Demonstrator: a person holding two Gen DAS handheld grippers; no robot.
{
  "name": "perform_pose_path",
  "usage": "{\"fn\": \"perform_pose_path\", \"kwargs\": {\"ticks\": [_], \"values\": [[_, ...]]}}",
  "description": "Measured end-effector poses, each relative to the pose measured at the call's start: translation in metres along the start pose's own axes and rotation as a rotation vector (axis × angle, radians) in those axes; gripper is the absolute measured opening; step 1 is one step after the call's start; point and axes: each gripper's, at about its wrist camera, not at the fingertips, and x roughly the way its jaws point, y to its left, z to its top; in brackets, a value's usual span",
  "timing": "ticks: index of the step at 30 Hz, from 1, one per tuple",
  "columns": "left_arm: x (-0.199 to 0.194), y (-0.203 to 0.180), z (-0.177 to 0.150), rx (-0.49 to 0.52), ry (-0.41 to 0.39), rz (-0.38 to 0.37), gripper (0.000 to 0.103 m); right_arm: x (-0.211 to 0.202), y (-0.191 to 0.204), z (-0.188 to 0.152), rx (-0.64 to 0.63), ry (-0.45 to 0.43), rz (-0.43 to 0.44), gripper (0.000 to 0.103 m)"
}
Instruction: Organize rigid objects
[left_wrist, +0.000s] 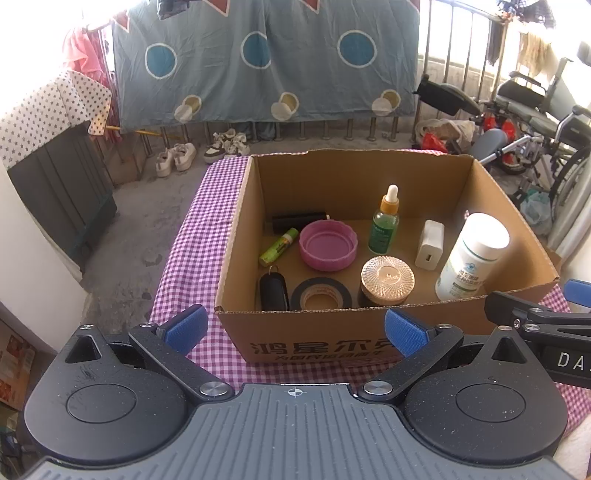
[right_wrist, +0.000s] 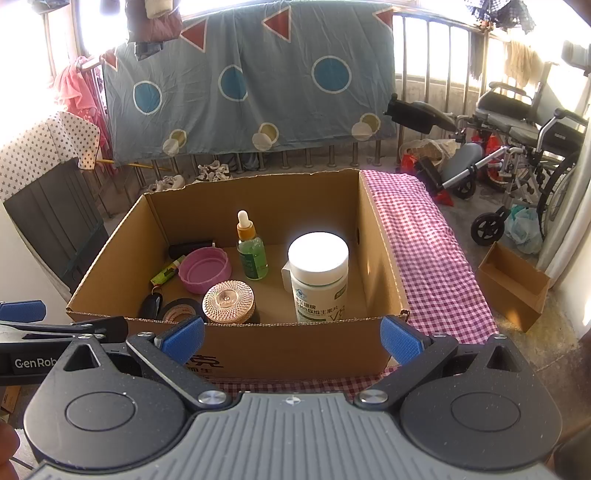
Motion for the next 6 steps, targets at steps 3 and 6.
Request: {"fn": "perform_pose_path", "kwargs": {"ticks": [3, 6], "values": [[-0.0004, 0.0003, 0.0, 0.001, -0.001, 0.0, 0.103, 0.0, -0.0001, 0.0002, 0.0, -0.001, 0.0, 0.103], [-0.0015, 0.0002, 0.0011, 0.003, -0.003, 0.003, 0.103, -0.002, 0.0006, 0.0015, 0.0, -0.002, -0.001, 0.103]]}}
